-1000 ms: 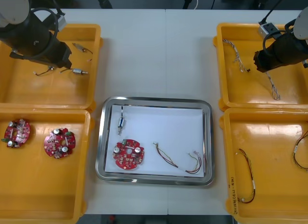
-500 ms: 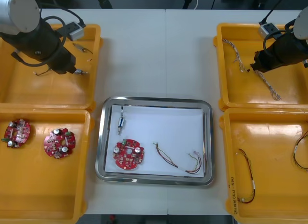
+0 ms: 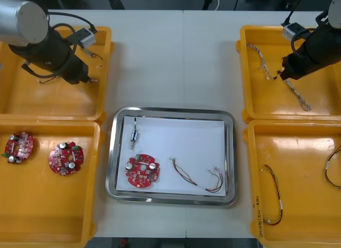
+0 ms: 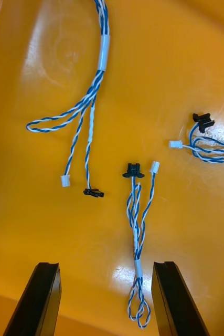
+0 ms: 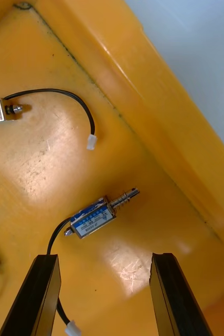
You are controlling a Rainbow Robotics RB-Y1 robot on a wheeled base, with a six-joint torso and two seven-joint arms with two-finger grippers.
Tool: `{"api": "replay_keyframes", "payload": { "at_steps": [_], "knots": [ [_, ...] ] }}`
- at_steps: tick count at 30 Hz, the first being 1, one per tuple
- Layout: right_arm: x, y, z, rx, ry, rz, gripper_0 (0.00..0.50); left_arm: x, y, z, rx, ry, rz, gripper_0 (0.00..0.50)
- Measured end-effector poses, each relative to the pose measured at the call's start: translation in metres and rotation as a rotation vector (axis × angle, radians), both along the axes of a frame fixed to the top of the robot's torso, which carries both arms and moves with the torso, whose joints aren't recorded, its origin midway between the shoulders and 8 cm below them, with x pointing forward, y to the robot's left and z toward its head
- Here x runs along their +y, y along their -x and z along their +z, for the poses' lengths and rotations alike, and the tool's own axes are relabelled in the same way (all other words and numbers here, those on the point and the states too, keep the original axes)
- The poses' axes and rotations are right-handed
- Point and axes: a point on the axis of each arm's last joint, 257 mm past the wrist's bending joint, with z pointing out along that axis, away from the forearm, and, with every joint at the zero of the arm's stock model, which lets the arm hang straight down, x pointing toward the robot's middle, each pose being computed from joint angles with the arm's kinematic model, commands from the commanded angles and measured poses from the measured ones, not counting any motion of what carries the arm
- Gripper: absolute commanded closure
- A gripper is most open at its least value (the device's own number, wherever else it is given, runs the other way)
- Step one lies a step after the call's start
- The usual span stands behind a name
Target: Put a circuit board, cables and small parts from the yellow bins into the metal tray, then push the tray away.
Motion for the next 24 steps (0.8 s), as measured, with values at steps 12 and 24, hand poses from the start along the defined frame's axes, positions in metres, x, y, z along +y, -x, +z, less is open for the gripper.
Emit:
{"api": "replay_keyframes", "payload": {
  "at_steps": [12,24],
  "knots": [
    [-0.011,0.019,-0.024,-0.042,0.009,0.027,0.000,0.003,-0.016,-0.006,-0.049,0.005,0.012,0.000],
    [-0.025,0.015,-0.056,-0.112,-0.015,0.003,0.000,0.007,-0.031,-0.014,-0.104,-0.039,-0.044,0.000]
  ]
}}
